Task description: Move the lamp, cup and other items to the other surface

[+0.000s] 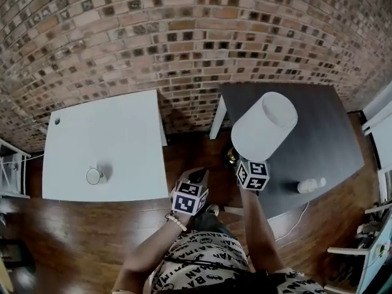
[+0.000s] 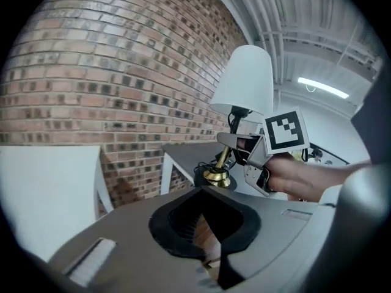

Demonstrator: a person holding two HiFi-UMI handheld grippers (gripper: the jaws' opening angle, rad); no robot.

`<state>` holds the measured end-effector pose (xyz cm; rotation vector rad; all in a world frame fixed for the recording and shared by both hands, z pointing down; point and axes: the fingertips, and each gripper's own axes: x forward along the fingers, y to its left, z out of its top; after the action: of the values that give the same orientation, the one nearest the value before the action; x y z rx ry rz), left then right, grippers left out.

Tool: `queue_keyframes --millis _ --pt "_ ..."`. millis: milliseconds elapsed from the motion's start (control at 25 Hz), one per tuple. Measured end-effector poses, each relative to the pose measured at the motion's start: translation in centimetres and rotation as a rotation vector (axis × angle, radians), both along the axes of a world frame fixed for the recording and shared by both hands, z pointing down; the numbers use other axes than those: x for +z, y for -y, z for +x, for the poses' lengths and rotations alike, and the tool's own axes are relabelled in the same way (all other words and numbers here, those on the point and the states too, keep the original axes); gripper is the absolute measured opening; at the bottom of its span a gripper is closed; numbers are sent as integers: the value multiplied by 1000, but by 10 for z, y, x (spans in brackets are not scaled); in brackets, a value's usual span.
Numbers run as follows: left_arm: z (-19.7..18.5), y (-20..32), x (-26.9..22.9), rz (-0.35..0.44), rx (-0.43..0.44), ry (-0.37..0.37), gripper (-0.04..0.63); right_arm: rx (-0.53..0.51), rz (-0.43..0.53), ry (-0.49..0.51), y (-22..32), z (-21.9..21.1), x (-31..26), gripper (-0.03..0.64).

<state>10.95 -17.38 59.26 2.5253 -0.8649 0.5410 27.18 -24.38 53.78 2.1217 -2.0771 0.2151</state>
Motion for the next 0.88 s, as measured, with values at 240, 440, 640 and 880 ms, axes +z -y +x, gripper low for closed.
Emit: queue_keyframes --millis 240,440,640,880 --pt "-129 -4 9 -43 -213 20 2 -225 -9 11 32 -151 -1 57" --pt "-221 -15 7 -57 -386 24 2 -386 -12 46 54 -265 -3 57" --pt "-285 -26 10 -64 -533 35 2 -534 -2 54 65 -357 -1 57" --pt "-340 -29 16 -74 -709 36 2 -710 -28 43 81 -442 16 57"
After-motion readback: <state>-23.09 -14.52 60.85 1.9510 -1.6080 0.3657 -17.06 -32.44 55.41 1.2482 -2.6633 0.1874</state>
